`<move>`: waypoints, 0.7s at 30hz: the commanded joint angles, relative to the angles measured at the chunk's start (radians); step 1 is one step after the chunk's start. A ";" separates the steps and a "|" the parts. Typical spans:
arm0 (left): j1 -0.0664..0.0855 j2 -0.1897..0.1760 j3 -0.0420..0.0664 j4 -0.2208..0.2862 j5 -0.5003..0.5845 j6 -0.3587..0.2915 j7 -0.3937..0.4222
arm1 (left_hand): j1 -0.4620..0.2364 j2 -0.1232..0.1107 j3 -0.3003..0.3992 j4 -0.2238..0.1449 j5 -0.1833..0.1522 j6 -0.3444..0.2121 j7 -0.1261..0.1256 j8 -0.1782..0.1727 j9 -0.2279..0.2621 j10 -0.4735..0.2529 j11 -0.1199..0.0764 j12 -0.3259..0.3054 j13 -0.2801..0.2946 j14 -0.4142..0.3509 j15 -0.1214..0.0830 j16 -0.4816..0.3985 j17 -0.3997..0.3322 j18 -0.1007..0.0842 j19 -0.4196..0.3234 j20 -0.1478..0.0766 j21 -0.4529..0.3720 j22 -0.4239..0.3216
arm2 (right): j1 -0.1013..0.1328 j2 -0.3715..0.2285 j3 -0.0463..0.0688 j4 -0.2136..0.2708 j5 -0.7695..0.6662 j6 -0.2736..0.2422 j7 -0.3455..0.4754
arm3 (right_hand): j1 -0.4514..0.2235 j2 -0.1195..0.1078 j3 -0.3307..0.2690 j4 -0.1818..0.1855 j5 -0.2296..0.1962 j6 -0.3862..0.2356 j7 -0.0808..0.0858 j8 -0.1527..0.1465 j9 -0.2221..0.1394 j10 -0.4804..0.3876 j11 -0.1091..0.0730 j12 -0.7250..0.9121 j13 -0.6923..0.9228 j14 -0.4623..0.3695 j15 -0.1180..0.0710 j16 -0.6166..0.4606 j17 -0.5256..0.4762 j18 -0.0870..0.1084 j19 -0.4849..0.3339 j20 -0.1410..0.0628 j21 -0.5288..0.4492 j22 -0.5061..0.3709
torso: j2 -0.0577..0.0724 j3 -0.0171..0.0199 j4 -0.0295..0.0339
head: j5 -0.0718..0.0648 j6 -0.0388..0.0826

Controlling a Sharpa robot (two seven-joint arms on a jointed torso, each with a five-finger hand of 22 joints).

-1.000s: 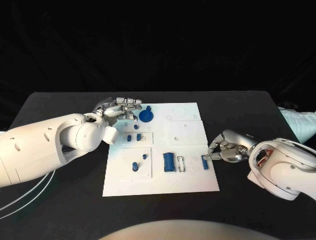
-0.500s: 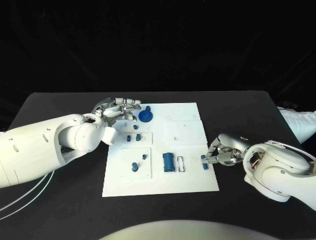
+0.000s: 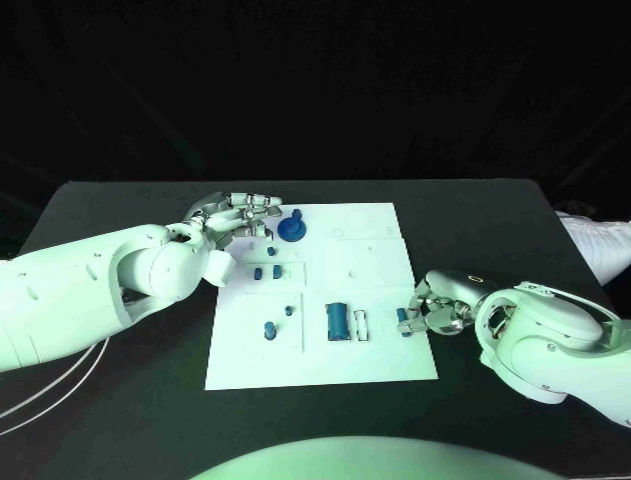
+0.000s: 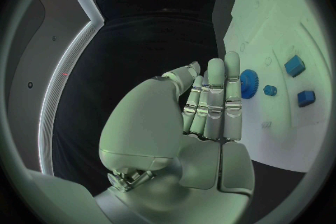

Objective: Assemble the parts on the task board

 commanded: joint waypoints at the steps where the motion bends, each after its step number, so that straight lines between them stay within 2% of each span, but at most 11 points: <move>1: 0.000 0.000 0.001 0.002 -0.003 0.019 0.004 | 0.008 0.000 0.001 -0.007 0.005 -0.007 0.030 0.007 0.001 -0.009 0.000 0.003 -0.002 -0.007 0.000 0.006 -0.001 0.012 -0.002 0.004 -0.001 0.001 | -0.009 0.010 -0.003 -0.012 -0.094 0.041 -0.011 | 0.039 0.018 0.018 -0.012 -0.016 0.011 0.001 -0.009 -0.004 0.000 -0.010 0.001 -0.155 0.088 0.001 0.001 0.189 -0.003 0.004 -0.003 0.002 0.002 | -0.001 -0.0001 0.0007 | 0.000 0.003; 4: 0.000 0.000 0.001 0.003 -0.003 0.017 0.005 | 0.008 0.000 0.001 -0.007 0.005 -0.007 0.030 0.007 0.001 -0.009 0.000 0.003 -0.002 -0.007 0.000 0.006 -0.001 0.012 -0.002 0.004 -0.001 0.001 | -0.011 0.018 -0.003 -0.023 -0.110 0.047 -0.003 | 0.074 0.032 0.043 -0.027 -0.086 0.014 0.000 -0.015 -0.005 0.001 -0.012 0.002 -0.154 0.088 -0.001 0.002 0.191 -0.003 0.005 -0.006 0.003 0.005 | -0.001 -0.0003 0.0007 | 0.000 0.002; 10: 0.000 0.000 0.000 0.011 -0.003 0.019 0.005 | 0.007 -0.001 0.002 -0.008 0.004 -0.010 0.030 0.013 0.001 -0.012 0.001 0.007 -0.004 -0.010 0.000 0.007 -0.004 0.012 -0.004 0.004 0.001 0.003 | -0.017 0.037 -0.003 -0.041 -0.141 0.078 0.005 | 0.122 0.038 0.086 -0.055 -0.144 0.024 -0.004 -0.020 -0.006 0.003 -0.015 0.008 -0.148 0.090 -0.003 0.007 0.199 -0.006 0.010 -0.008 0.009 0.016 | -0.001 -0.0015 0.0025 | -0.003 0.001; 14: 0.000 -0.001 0.000 0.010 -0.003 0.019 0.005 | 0.007 -0.001 0.002 -0.008 0.004 -0.010 0.030 0.013 0.001 -0.012 0.001 0.007 -0.004 -0.010 0.000 0.007 -0.004 0.012 -0.004 0.004 0.001 0.003 | -0.021 0.046 -0.003 -0.047 -0.152 0.093 0.004 | 0.135 0.041 0.107 -0.064 -0.149 0.027 -0.006 -0.022 -0.006 0.003 -0.016 0.007 -0.148 0.090 -0.004 0.008 0.201 -0.006 0.010 -0.009 0.009 0.018 | 0.001 0.0000 0.0011 | 0.000 0.001; 21: 0.000 -0.004 0.000 0.006 -0.003 0.013 0.011 | 0.001 0.000 0.001 -0.005 0.004 -0.012 0.031 0.016 0.001 -0.013 0.001 0.010 -0.005 -0.010 0.002 0.008 -0.005 0.011 -0.005 0.005 0.002 0.003 | -0.023 0.052 -0.003 -0.051 -0.167 0.153 -0.013 | 0.140 0.040 0.127 -0.070 -0.141 0.028 -0.005 -0.026 -0.006 -0.004 -0.016 -0.005 -0.157 0.089 -0.004 0.004 0.196 -0.005 0.008 -0.010 0.007 0.014 | -0.001 -0.0011 0.0009 | -0.002 0.002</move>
